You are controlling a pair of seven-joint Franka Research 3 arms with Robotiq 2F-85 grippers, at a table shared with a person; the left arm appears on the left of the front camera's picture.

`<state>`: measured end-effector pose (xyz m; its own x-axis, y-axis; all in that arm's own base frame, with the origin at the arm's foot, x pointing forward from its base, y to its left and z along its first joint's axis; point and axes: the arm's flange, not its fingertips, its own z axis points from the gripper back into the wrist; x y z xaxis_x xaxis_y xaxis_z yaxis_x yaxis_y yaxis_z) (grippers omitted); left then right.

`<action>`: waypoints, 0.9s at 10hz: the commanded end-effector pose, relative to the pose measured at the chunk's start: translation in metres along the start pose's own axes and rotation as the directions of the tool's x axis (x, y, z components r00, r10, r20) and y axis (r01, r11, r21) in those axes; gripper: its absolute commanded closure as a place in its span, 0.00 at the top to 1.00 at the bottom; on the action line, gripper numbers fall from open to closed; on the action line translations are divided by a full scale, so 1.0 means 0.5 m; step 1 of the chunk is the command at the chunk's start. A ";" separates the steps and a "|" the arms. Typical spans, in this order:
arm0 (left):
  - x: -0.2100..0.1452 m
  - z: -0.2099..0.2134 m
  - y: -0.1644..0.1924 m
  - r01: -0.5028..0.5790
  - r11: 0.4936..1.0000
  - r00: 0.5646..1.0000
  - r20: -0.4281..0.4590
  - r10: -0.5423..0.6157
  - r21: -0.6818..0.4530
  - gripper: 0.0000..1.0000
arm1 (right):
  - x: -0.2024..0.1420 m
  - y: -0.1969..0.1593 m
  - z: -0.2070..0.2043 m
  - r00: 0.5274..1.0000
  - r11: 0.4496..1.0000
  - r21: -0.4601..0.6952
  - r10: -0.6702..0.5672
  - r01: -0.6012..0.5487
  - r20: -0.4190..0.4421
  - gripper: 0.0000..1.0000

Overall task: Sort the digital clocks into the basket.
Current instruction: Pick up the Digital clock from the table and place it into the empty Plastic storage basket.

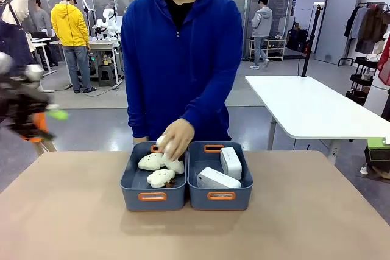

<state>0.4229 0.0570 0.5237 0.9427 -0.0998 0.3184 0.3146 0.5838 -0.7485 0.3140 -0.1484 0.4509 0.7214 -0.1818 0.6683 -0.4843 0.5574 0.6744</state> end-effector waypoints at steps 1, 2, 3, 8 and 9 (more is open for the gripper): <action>-0.089 0.098 0.075 0.065 0.997 0.996 0.071 -0.062 -0.043 1.00 | 0.001 -0.001 -0.003 1.000 1.000 0.000 0.008 -0.008 0.019 1.00; -0.134 0.127 0.089 0.102 0.994 0.990 0.104 -0.096 -0.049 1.00 | 0.001 -0.001 -0.003 1.000 1.000 0.000 0.008 -0.008 0.019 1.00; -0.174 0.152 0.107 0.103 0.993 0.982 0.163 -0.091 -0.065 1.00 | 0.001 -0.001 -0.003 1.000 1.000 0.000 0.008 -0.008 0.019 1.00; -0.339 0.241 0.216 -0.009 1.000 0.918 0.397 0.017 -0.021 1.00 | 0.001 -0.001 -0.003 1.000 1.000 0.000 0.008 -0.008 0.019 1.00; -0.349 0.249 0.236 -0.014 1.000 0.904 0.428 0.011 0.004 1.00 | 0.001 -0.001 -0.003 1.000 1.000 0.000 0.008 -0.008 0.019 1.00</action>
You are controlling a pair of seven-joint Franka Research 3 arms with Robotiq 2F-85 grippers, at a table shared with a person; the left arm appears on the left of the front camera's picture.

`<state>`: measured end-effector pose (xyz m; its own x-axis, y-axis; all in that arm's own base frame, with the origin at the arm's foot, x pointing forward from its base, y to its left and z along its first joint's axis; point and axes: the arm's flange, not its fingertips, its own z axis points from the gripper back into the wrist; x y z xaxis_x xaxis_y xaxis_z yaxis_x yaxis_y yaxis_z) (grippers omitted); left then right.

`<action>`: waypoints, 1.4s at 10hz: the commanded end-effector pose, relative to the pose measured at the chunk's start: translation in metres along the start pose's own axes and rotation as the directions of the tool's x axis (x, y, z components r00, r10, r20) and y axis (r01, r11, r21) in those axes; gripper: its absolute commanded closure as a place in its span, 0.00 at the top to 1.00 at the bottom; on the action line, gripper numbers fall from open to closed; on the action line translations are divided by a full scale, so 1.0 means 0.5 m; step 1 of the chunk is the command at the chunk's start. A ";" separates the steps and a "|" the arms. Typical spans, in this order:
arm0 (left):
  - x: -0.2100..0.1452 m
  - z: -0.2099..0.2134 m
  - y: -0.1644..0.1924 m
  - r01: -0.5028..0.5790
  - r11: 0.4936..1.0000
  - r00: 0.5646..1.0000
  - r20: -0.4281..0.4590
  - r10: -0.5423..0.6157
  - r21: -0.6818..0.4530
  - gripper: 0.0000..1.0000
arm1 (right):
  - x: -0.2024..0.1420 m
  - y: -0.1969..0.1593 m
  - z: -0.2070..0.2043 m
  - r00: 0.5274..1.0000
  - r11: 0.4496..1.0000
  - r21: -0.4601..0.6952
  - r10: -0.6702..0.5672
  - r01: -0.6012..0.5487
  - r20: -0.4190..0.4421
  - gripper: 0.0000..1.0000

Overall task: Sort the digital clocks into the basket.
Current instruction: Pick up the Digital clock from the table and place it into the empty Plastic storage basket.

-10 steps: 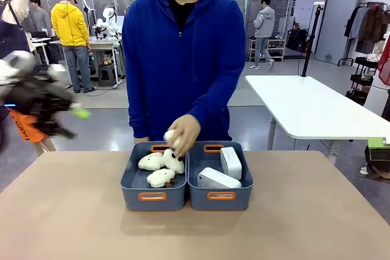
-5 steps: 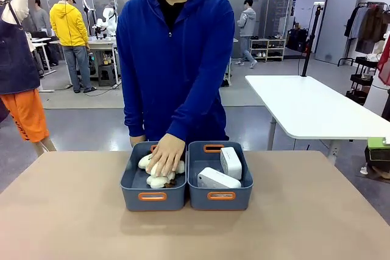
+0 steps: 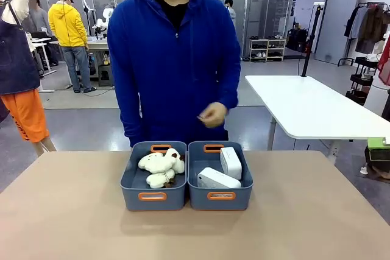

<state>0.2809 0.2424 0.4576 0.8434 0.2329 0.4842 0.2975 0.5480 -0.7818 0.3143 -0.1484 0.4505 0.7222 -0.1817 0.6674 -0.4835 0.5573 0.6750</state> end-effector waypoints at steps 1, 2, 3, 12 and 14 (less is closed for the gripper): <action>-0.002 -0.009 0.024 0.048 0.997 0.997 0.066 -0.044 -0.061 1.00 | 0.001 0.000 -0.003 1.000 1.000 0.000 0.009 -0.009 0.020 1.00; 0.000 0.000 0.000 0.000 1.000 1.000 0.000 0.000 0.000 1.00 | 0.001 0.000 -0.003 1.000 1.000 0.000 0.009 -0.009 0.020 1.00; 0.000 0.000 0.000 0.000 1.000 1.000 0.000 0.000 0.000 1.00 | 0.001 0.000 -0.003 1.000 1.000 0.000 0.009 -0.009 0.020 1.00; 0.000 0.000 0.000 0.000 1.000 1.000 0.000 0.000 0.000 1.00 | 0.001 0.000 -0.003 1.000 1.000 0.000 0.009 -0.009 0.020 1.00; 0.000 0.000 0.000 0.000 1.000 1.000 0.000 0.000 0.000 1.00 | 0.001 0.000 -0.003 1.000 1.000 0.000 0.009 -0.009 0.020 1.00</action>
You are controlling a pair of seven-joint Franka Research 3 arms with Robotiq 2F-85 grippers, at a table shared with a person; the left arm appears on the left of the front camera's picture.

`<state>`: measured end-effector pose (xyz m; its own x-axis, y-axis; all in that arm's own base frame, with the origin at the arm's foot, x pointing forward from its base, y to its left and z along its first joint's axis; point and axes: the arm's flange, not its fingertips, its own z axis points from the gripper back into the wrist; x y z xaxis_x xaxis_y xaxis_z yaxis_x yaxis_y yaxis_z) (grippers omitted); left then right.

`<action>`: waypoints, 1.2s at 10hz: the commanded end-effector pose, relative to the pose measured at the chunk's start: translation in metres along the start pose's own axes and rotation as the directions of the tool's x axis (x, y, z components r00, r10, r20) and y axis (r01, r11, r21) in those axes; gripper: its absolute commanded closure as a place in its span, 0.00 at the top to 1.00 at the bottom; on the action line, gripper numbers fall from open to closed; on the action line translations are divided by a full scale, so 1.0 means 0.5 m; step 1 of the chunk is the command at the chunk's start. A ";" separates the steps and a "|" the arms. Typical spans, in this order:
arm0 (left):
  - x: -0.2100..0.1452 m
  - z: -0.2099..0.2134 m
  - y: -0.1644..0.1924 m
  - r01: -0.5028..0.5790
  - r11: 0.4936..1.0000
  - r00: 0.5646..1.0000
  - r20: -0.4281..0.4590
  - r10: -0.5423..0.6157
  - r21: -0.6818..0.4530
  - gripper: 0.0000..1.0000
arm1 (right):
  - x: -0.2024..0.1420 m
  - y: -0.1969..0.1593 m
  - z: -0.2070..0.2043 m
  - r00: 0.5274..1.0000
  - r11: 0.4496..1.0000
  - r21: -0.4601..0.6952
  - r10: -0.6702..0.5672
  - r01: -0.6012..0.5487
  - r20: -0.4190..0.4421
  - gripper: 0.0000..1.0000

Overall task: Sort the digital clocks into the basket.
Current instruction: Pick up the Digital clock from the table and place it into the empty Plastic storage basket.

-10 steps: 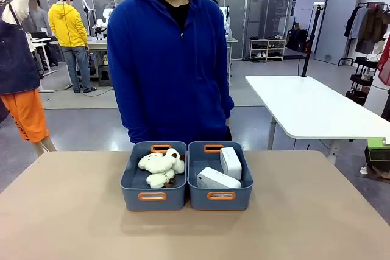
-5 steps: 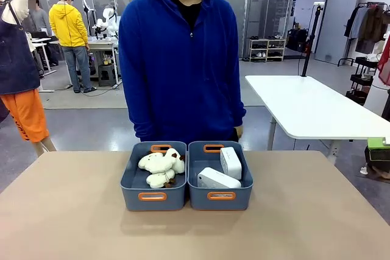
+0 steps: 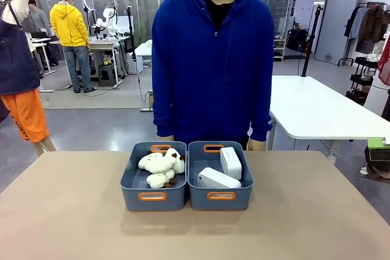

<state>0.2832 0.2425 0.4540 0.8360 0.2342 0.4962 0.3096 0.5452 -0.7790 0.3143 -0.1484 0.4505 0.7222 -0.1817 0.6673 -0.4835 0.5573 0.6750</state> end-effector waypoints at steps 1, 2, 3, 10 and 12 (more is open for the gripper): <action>0.000 0.005 -0.007 -0.011 1.000 1.000 -0.009 0.011 0.007 1.00 | 0.001 0.000 -0.003 1.000 1.000 0.000 0.009 -0.009 0.020 1.00; 0.000 0.005 -0.007 -0.011 1.000 1.000 -0.009 0.011 0.007 1.00 | 0.001 0.000 -0.003 1.000 1.000 0.000 0.009 -0.009 0.020 1.00; 0.000 0.005 -0.007 -0.011 1.000 1.000 -0.009 0.011 0.007 1.00 | 0.001 0.000 -0.003 1.000 1.000 0.000 0.009 -0.009 0.020 1.00; 0.000 0.005 -0.007 -0.011 1.000 1.000 -0.009 0.011 0.007 1.00 | 0.001 0.000 -0.003 1.000 1.000 0.000 0.009 -0.009 0.020 1.00; 0.000 0.005 -0.007 -0.011 1.000 1.000 -0.009 0.011 0.007 1.00 | 0.001 0.000 -0.003 1.000 1.000 0.000 0.009 -0.009 0.020 1.00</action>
